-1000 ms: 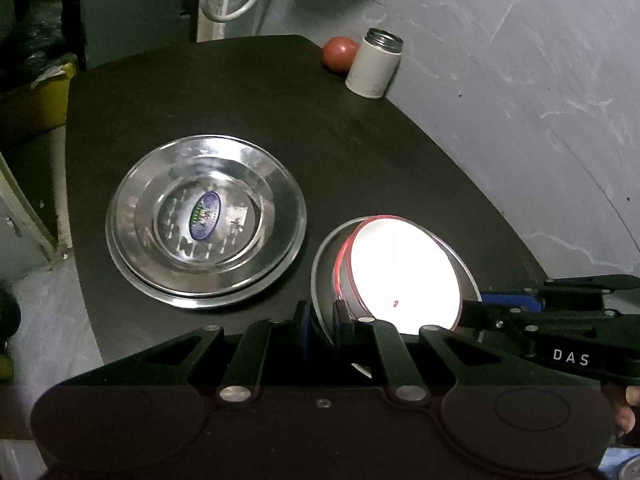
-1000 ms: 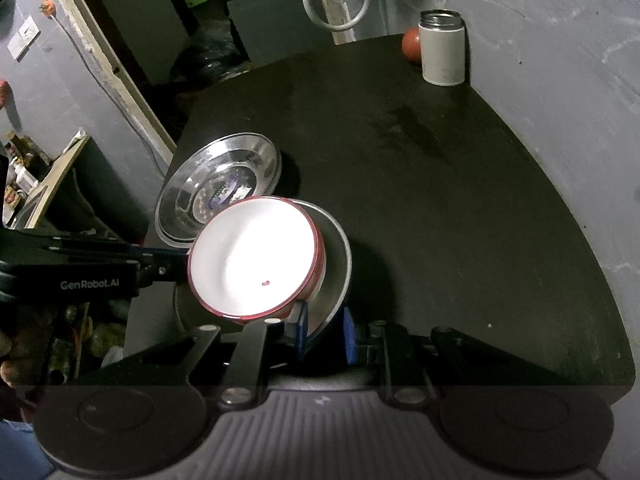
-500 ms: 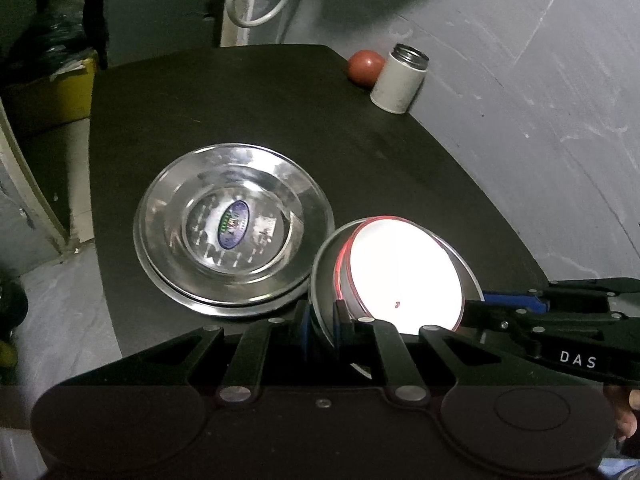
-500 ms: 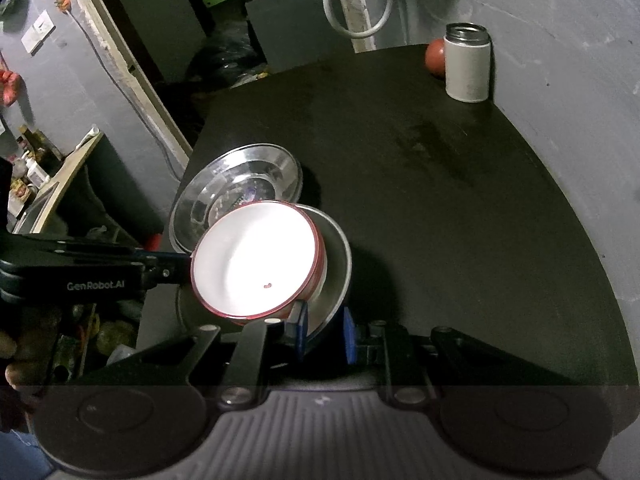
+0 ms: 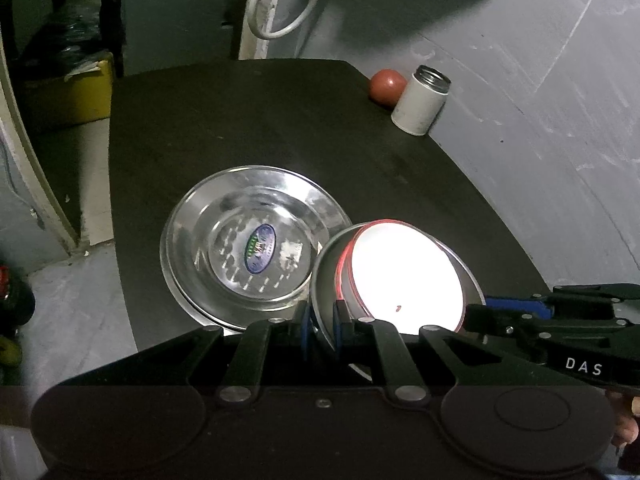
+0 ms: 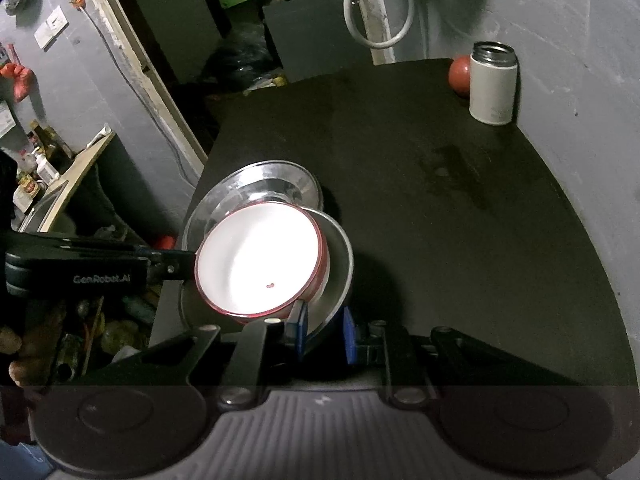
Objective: Organize plates and bowls
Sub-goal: 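Lift the nested bowls with both grippers and carry them over the steel plates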
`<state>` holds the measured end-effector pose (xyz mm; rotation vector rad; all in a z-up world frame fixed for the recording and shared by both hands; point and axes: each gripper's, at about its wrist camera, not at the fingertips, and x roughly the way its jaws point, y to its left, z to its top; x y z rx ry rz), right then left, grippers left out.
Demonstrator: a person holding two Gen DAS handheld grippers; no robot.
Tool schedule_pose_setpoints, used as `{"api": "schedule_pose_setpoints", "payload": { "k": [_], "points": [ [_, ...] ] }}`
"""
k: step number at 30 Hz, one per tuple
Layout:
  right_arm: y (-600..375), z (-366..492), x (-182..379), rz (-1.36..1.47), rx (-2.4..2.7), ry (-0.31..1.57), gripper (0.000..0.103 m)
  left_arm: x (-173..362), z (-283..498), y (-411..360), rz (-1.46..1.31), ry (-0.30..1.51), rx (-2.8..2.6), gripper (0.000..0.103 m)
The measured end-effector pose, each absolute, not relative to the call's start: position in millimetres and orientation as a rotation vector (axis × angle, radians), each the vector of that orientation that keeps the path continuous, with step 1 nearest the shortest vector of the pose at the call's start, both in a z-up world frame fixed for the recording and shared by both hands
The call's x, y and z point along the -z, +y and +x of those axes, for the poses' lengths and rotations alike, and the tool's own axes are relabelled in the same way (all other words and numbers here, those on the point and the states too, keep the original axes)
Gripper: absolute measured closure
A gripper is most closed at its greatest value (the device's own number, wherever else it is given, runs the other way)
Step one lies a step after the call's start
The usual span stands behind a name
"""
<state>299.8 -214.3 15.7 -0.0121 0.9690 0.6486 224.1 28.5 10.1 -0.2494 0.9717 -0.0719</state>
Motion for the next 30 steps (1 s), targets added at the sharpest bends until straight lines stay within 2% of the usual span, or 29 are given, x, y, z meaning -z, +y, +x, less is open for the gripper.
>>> {"api": "schedule_pose_setpoints", "payload": {
  "k": [30],
  "points": [
    [-184, 326, -28, -0.055, -0.716, 0.929, 0.082, -12, 237, 51, -0.282, 0.949, -0.027, 0.092]
  ]
}}
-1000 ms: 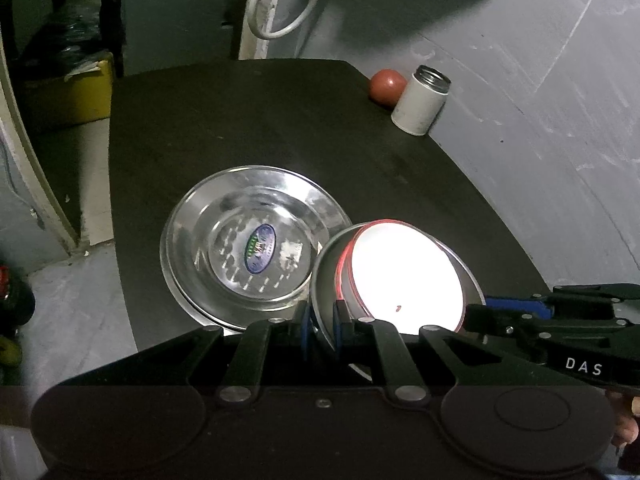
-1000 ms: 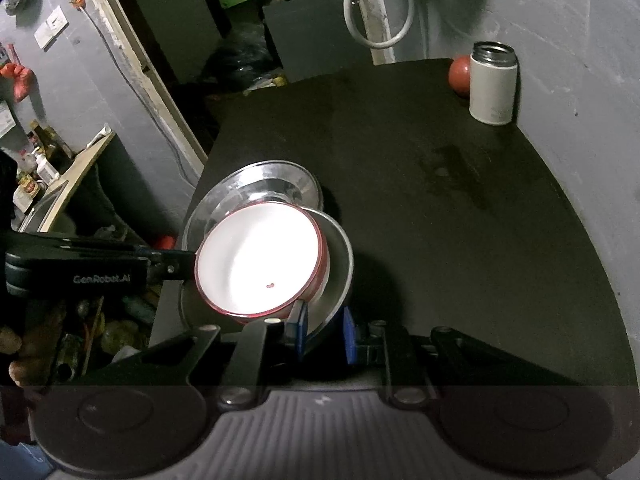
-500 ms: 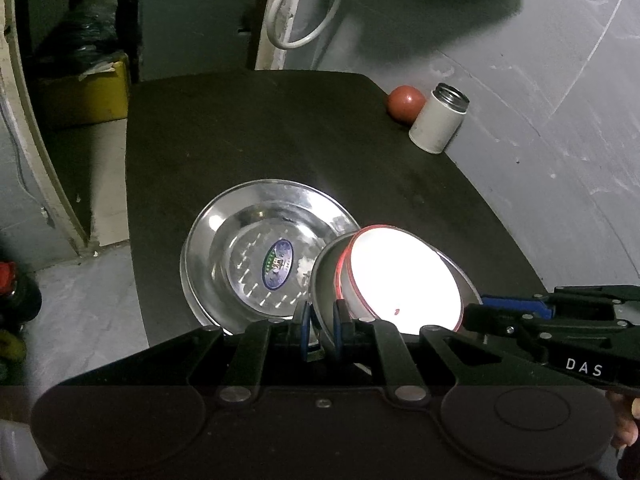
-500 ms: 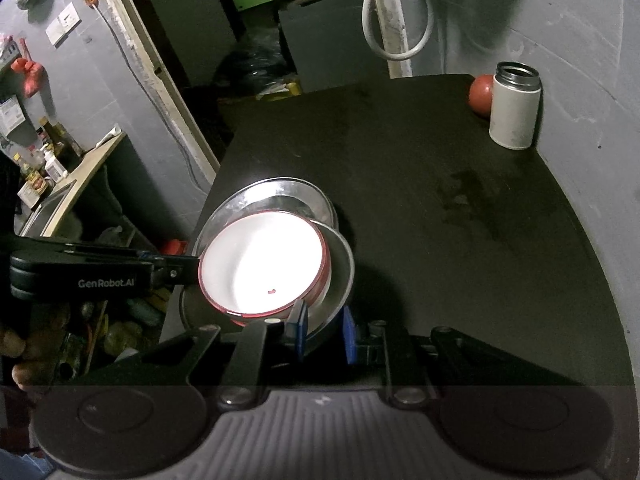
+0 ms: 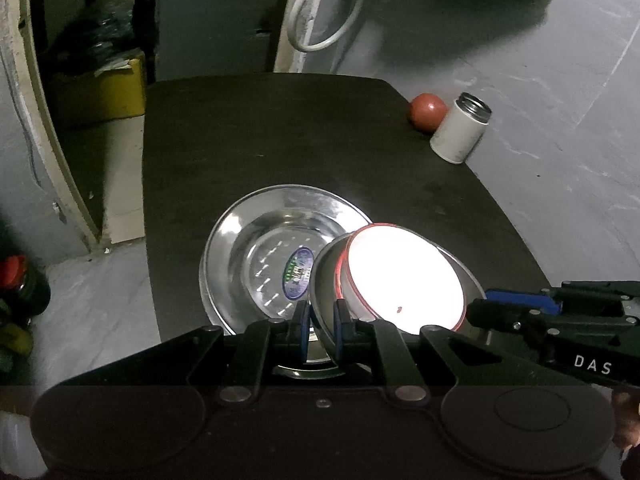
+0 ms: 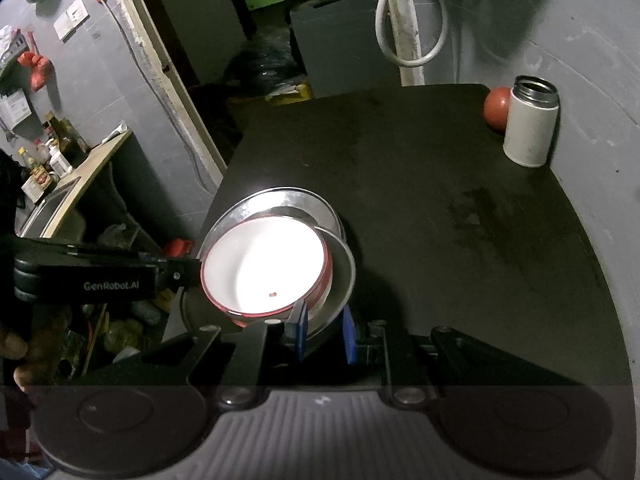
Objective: Organize plates and bowls
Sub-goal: 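Lift the nested bowls with both grippers and carry them over the steel plates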
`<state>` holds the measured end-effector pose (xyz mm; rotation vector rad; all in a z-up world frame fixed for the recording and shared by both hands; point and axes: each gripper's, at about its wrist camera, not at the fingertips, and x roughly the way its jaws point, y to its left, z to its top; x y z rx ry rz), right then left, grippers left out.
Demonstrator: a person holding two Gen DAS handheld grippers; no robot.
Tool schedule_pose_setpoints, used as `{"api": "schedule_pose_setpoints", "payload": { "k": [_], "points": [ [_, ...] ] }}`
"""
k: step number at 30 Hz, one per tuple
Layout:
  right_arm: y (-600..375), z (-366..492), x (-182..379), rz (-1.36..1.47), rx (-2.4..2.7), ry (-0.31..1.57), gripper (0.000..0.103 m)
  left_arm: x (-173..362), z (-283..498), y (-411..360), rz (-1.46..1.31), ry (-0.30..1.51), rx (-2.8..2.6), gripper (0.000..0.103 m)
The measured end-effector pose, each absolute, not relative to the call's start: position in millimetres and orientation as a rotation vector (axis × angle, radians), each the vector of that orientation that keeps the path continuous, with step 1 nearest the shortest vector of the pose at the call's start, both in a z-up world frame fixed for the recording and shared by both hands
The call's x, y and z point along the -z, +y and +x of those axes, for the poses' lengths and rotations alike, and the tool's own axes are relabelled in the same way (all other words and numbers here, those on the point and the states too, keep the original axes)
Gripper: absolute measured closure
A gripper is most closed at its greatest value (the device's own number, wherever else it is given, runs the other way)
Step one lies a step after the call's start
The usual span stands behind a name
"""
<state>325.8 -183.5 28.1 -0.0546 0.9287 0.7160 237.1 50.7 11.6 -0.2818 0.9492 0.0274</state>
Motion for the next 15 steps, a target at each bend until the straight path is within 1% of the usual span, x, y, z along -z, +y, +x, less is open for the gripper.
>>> {"api": "schedule_pose_setpoints", "payload": {
  "k": [15],
  "points": [
    [-144, 351, -23, -0.110, -0.790, 0.917, 0.082, 4, 249, 81, -0.314, 0.971, -0.136, 0.090]
  ]
}}
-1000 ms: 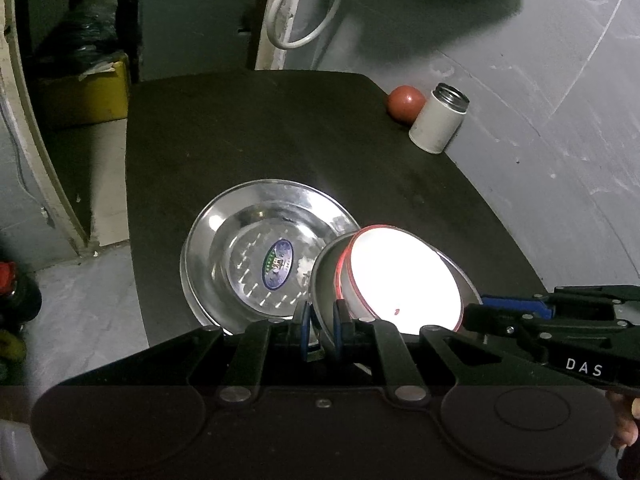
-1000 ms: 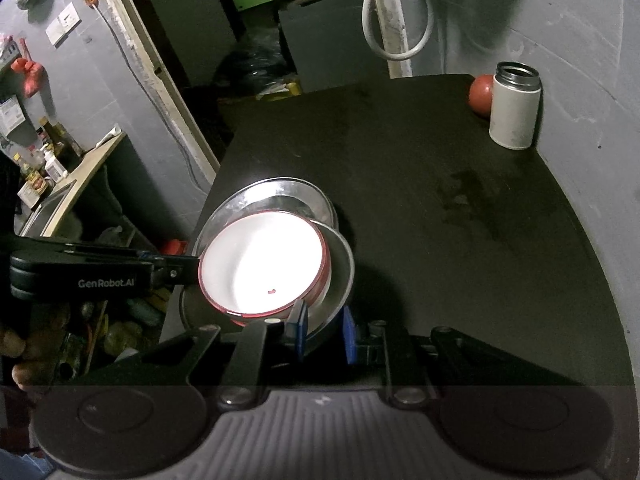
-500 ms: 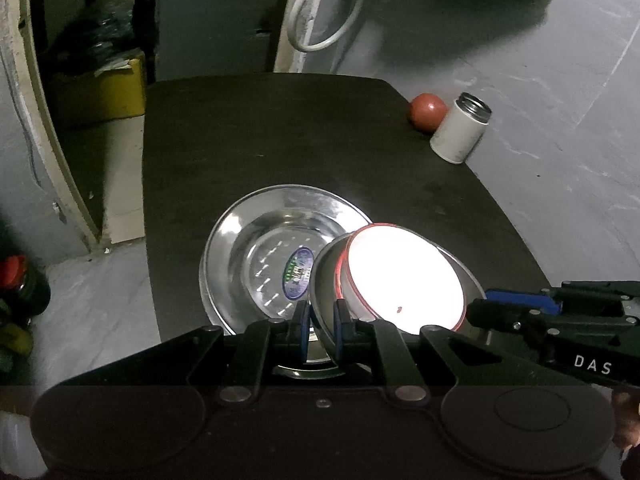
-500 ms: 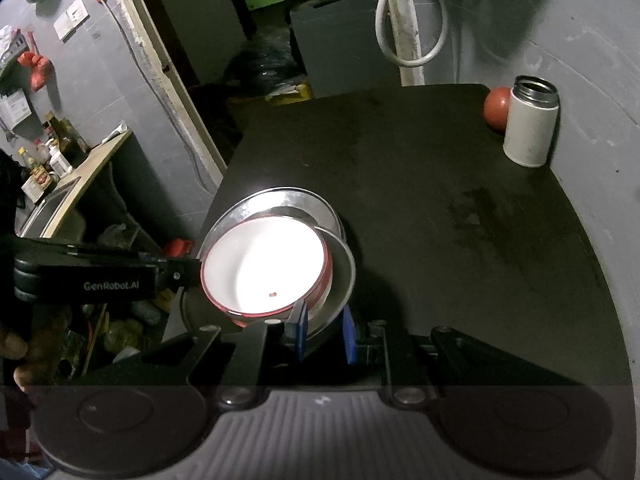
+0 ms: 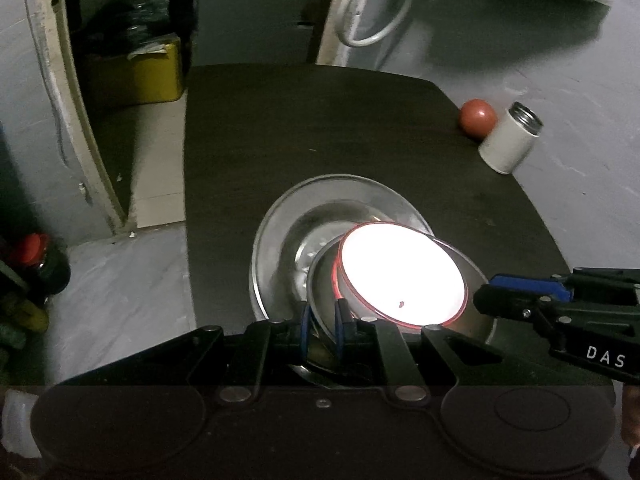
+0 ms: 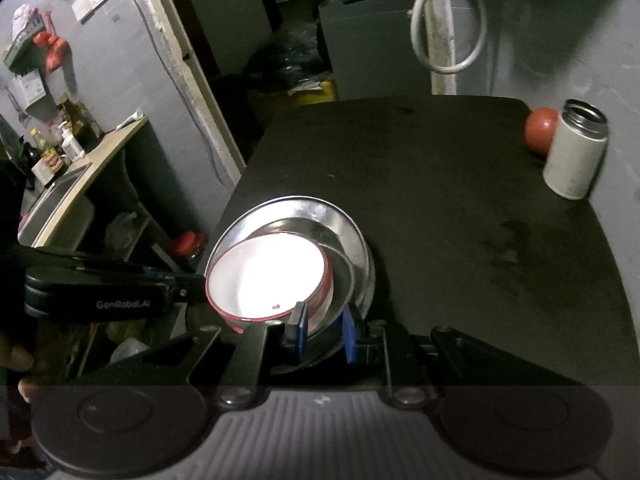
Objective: Organize plates and bowls
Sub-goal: 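Lift the nested bowls with both grippers and carry them over the steel plates, then lower the nested bowls onto the steel plate stack with both grippers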
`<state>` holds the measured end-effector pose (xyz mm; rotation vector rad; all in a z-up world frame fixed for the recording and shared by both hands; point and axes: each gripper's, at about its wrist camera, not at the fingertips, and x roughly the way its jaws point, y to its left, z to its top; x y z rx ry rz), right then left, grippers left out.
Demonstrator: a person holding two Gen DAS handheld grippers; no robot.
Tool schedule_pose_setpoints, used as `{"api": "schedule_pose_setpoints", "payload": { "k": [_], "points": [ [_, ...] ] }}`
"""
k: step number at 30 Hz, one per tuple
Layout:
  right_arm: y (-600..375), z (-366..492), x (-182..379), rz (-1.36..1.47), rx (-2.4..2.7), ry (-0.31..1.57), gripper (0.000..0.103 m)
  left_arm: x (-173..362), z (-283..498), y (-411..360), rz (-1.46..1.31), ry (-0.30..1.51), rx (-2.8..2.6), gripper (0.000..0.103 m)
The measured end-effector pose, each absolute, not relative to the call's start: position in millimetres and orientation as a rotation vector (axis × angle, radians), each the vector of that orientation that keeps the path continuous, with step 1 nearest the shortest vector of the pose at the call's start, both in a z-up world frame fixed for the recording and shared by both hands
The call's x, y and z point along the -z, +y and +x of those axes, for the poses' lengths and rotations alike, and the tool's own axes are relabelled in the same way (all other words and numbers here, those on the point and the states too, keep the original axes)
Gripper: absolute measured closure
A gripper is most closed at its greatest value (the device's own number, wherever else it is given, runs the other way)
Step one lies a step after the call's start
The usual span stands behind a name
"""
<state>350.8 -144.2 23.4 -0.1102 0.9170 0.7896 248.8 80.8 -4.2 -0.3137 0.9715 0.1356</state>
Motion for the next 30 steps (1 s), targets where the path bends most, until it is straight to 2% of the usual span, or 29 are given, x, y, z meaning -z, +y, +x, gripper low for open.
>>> {"api": "schedule_pose_setpoints", "payload": {
  "k": [30],
  "points": [
    [-116, 375, -19, -0.086, -0.800, 0.853, 0.082, -1, 279, 96, -0.218, 0.896, -0.159, 0.090]
  ]
}}
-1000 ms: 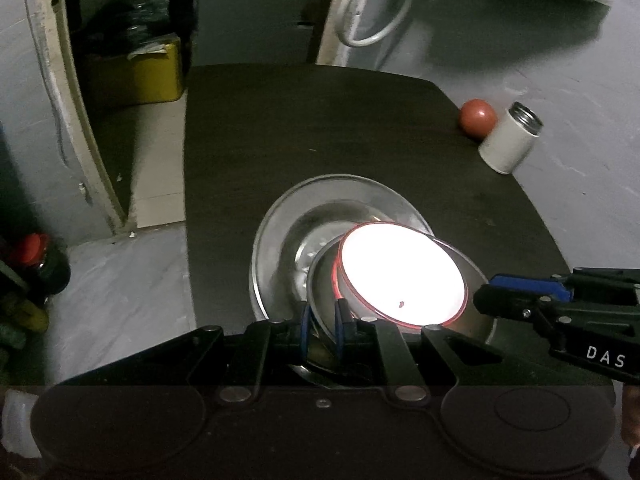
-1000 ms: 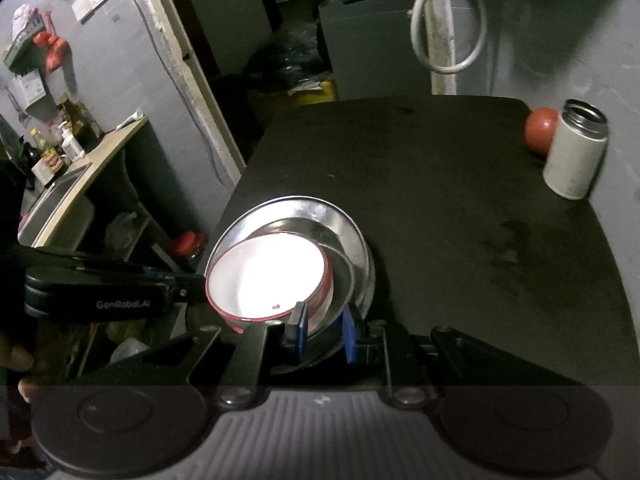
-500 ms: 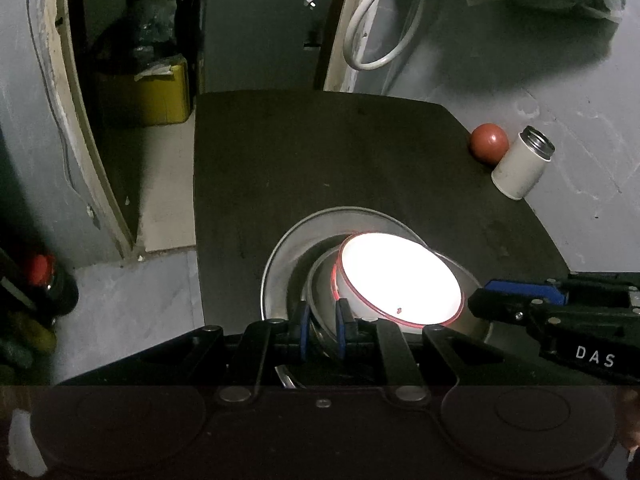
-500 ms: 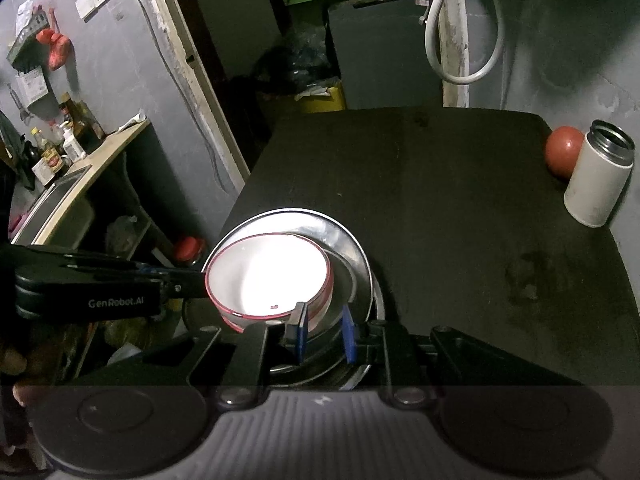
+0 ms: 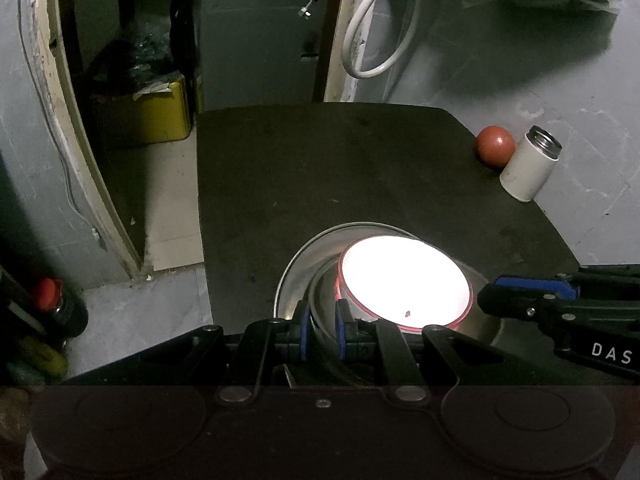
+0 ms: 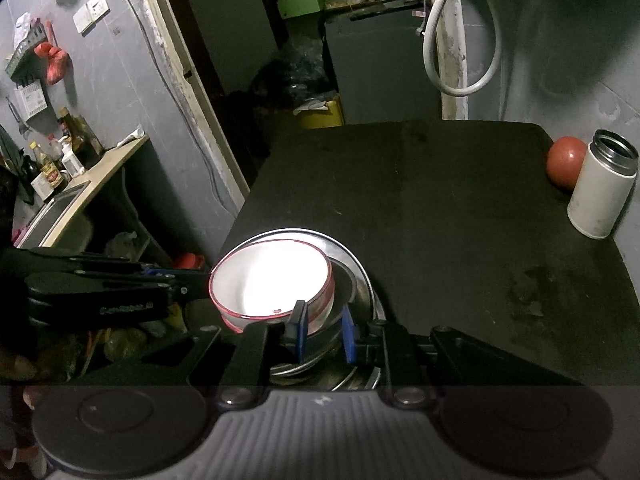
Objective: Organize plates and bowls
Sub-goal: 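Lower the nested bowls onto the steel plate stack with both grippers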
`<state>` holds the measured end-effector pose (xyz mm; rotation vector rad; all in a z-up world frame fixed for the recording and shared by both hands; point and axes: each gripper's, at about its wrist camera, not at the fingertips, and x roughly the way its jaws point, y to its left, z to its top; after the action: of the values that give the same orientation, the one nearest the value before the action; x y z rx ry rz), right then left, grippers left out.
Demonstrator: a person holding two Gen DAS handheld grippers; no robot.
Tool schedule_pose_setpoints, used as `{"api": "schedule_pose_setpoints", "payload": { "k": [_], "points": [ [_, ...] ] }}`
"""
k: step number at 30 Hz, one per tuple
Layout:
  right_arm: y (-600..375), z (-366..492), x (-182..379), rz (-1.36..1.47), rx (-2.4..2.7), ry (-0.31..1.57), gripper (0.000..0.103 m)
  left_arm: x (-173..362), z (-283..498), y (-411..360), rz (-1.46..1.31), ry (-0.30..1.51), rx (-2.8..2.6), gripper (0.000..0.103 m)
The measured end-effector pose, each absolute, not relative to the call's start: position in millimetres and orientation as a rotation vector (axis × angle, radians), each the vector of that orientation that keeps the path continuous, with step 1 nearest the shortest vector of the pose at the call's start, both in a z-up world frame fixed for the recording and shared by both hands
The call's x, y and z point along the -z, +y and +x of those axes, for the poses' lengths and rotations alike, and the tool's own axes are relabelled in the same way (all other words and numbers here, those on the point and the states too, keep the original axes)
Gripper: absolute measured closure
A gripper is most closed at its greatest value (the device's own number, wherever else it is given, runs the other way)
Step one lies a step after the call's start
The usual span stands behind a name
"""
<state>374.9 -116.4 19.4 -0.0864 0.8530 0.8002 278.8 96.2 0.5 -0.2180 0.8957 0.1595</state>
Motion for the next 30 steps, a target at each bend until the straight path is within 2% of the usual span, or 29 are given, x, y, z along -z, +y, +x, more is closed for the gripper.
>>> {"api": "schedule_pose_setpoints", "payload": {
  "k": [30],
  "points": [
    [-113, 364, -10, -0.158, -0.778, 0.843, 0.084, 13, 271, 85, -0.175, 0.913, -0.142, 0.093]
  ]
}}
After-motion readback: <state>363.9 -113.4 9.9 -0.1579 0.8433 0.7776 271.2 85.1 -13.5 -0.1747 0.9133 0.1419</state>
